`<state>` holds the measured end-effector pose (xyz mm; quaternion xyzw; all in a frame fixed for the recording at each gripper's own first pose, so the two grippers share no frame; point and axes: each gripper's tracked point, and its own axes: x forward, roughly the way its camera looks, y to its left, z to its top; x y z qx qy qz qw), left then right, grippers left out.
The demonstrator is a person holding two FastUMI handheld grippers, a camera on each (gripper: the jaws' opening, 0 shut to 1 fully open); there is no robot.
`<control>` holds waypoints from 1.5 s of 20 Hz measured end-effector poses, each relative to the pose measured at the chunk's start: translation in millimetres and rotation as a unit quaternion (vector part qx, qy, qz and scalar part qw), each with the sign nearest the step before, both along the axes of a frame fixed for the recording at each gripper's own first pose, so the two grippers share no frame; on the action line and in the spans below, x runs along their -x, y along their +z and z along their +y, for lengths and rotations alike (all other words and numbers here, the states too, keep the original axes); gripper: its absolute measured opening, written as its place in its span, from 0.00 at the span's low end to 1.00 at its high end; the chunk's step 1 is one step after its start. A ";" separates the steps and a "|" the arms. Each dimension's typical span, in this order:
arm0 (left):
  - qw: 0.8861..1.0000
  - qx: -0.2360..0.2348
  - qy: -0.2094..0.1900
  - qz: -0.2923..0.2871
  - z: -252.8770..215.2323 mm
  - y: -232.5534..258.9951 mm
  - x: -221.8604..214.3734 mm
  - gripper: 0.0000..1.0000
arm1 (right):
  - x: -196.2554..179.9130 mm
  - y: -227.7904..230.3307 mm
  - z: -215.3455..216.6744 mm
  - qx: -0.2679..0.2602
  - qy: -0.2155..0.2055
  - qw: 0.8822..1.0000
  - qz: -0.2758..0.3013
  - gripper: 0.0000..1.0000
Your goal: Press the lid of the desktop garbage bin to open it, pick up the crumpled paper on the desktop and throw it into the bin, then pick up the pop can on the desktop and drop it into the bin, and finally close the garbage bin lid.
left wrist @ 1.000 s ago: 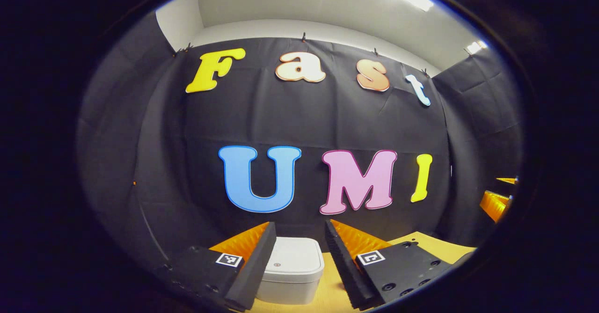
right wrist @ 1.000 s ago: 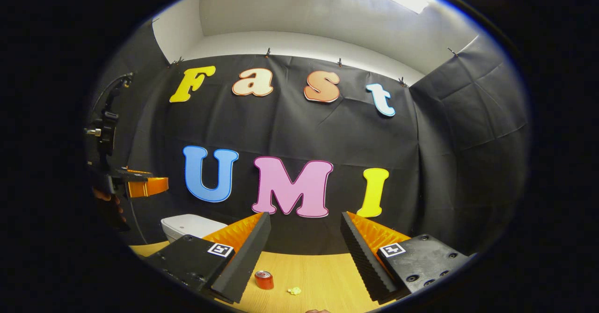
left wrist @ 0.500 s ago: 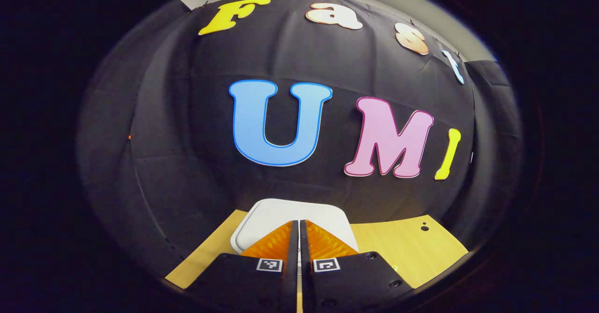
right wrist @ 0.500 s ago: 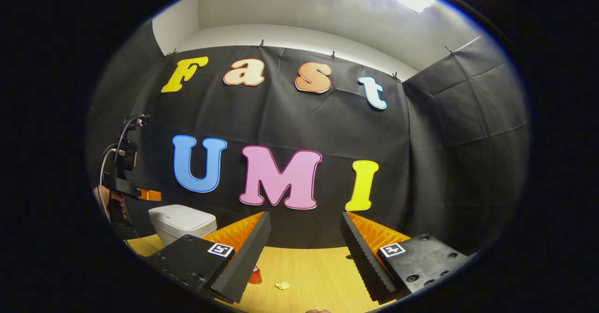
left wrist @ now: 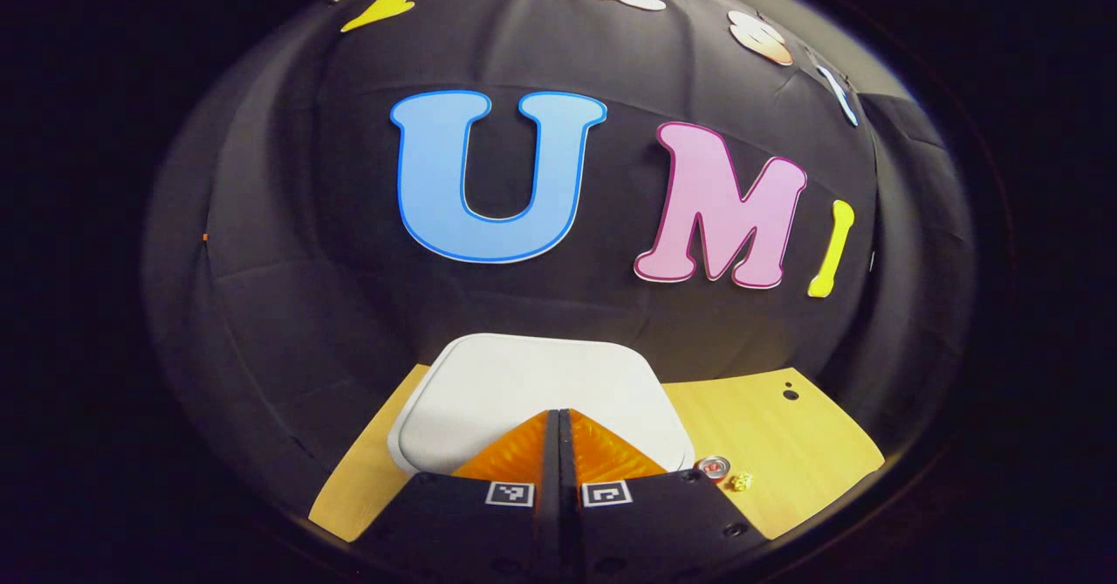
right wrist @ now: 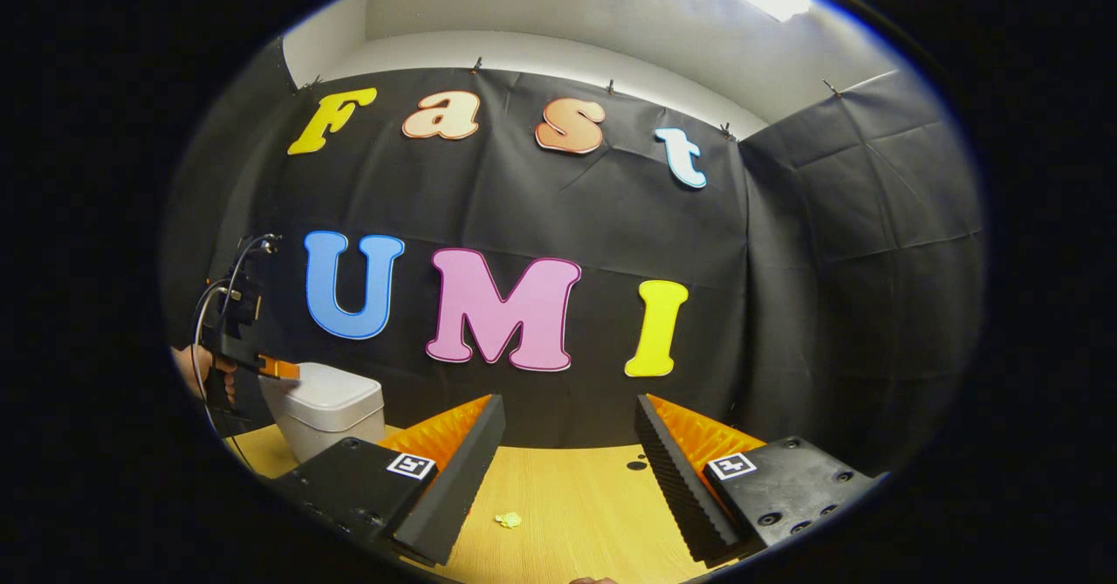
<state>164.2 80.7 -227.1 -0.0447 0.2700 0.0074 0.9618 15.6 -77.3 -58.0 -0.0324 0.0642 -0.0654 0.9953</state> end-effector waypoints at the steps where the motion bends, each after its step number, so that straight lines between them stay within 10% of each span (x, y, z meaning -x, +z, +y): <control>1: 1.000 0.000 -0.006 0.004 -2.6 -2.7 1.2 0.06 | 0.1 -0.2 0.0 0.000 -0.001 1.000 0.001 0.97; 16: 0.999 -0.029 -0.025 -0.024 -4.8 2.9 5.6 0.06 | 2.9 -10.1 15.2 -0.007 0.020 1.000 0.015 0.97; 30: 0.982 0.003 -0.019 -0.188 -65.1 180.8 52.3 0.06 | -1.1 1.9 25.2 -0.006 0.044 0.999 0.000 0.97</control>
